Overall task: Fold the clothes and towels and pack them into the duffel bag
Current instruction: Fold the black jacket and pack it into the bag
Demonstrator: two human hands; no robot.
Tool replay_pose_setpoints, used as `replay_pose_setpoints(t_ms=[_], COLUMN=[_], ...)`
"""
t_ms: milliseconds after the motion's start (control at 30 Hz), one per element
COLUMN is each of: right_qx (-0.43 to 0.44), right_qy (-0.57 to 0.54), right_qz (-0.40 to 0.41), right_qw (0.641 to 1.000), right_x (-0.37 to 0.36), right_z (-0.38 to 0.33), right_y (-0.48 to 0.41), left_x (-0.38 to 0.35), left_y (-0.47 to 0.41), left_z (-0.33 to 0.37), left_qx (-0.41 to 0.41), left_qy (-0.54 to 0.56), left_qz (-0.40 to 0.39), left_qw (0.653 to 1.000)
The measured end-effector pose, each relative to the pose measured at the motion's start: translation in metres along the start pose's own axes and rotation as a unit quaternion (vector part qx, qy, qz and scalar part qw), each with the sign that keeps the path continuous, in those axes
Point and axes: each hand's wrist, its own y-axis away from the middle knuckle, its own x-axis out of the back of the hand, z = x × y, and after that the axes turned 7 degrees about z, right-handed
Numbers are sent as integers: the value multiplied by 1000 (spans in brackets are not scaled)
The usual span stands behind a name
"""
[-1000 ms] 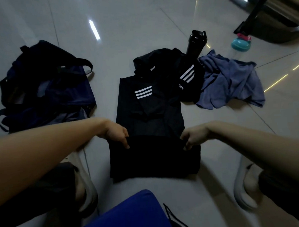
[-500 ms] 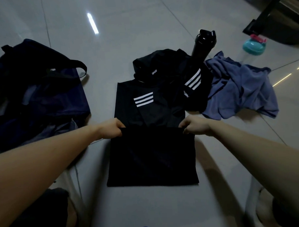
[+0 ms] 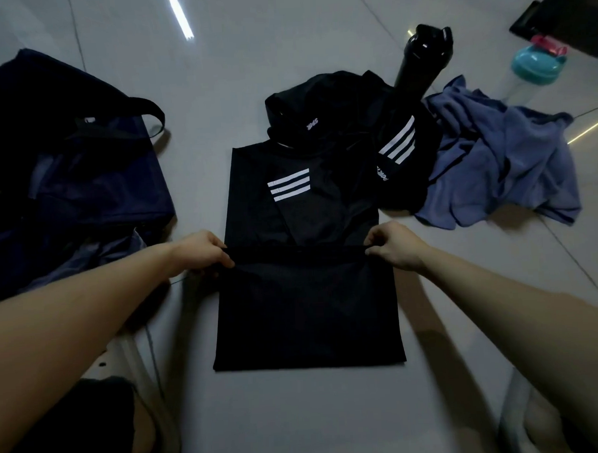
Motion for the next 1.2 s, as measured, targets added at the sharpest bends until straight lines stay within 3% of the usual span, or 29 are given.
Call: replay_pose_setpoints(t_ms=[233,400,500,567,633,733,900,1100,1200], right_qx=[-9,18,165,261,302,244,91,73,109], right_qy=[21,183,272,264,284,315,335,342,350], right_qz=[68,157,227,221,161,81,57,18,38], right_qw=[997,970,921,902,896,914,936,937,930], right_x=[-8,-10,-13,-28,-50,-71,-63,-53,-43], right_z=[1,-7,-27,-34,-31,-9,35,27,15], right_y=[2,15,24,35,52,71,72,71,80], left_x=[6,-7,-20,-40,-67,-96,-101,-95,-86], left_y=[0,0,17,26,27,24,19,23,36], left_z=[-9,-13,-10,-10,-17,-36,-46,-42,-44], left_qx=[29,-32,-185,-329,-413,-399,-348,-328,-348], left_qy=[-11,-59,-192,-206,-267,-328,-330,-334,-366], left_qz=[6,90,257,265,232,211,223,206,203], left_qw=[1000,994,929,883,839,830,849,859,839])
